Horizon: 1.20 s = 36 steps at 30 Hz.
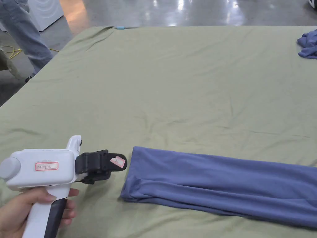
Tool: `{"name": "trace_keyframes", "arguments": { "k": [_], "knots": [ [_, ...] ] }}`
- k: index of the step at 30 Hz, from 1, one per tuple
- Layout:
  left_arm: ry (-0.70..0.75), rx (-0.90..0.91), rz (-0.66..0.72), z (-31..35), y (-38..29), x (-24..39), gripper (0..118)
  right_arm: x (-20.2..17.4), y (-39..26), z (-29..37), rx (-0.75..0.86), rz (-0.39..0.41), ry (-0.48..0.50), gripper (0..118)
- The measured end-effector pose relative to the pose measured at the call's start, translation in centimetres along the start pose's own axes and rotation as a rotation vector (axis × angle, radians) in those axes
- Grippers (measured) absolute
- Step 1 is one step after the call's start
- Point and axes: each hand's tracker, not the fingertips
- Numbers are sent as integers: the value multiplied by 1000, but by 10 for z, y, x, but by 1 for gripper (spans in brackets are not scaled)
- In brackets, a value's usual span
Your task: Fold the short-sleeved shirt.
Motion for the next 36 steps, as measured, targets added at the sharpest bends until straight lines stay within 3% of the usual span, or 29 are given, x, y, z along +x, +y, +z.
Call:
{"name": "trace_keyframes", "arguments": {
  "k": [4,10,14,15,16,17,19,20,21,22,26,29,36],
  "knots": [
    [-24,-17,154,-29,4,-26,118,2,-2,-3,-14,7,-22,4],
    [-55,19,98,-58,-1,-4,118,3,-8,-15,-45,-26,-11,4],
    [-68,-29,88,-74,-8,18,118,-5,-8,-17,-51,0,26,4],
    [-74,-47,65,-76,-11,24,87,-6,-8,-16,-52,14,32,4],
    [-45,-53,22,-78,-14,30,21,-7,-9,-15,-53,26,33,4],
    [25,-49,2,-83,-16,34,7,-6,-5,0,-53,31,35,4],
    [211,-60,72,-93,-12,26,7,-3,-7,7,-51,34,37,4],
    [75,-143,95,-94,-13,25,7,-1,-8,10,-50,34,39,4],
    [48,-133,71,-90,-10,27,7,-1,-8,11,-47,34,36,4],
    [112,-111,21,-85,-11,31,7,-1,-9,14,-43,37,28,4],
    [155,-114,135,-61,2,20,7,4,-11,15,-39,35,17,4],
    [233,-157,93,-38,10,25,7,2,-10,13,-32,35,18,4],
    [449,-185,124,28,29,48,7,-6,-8,6,10,55,83,4]
  ]
}}
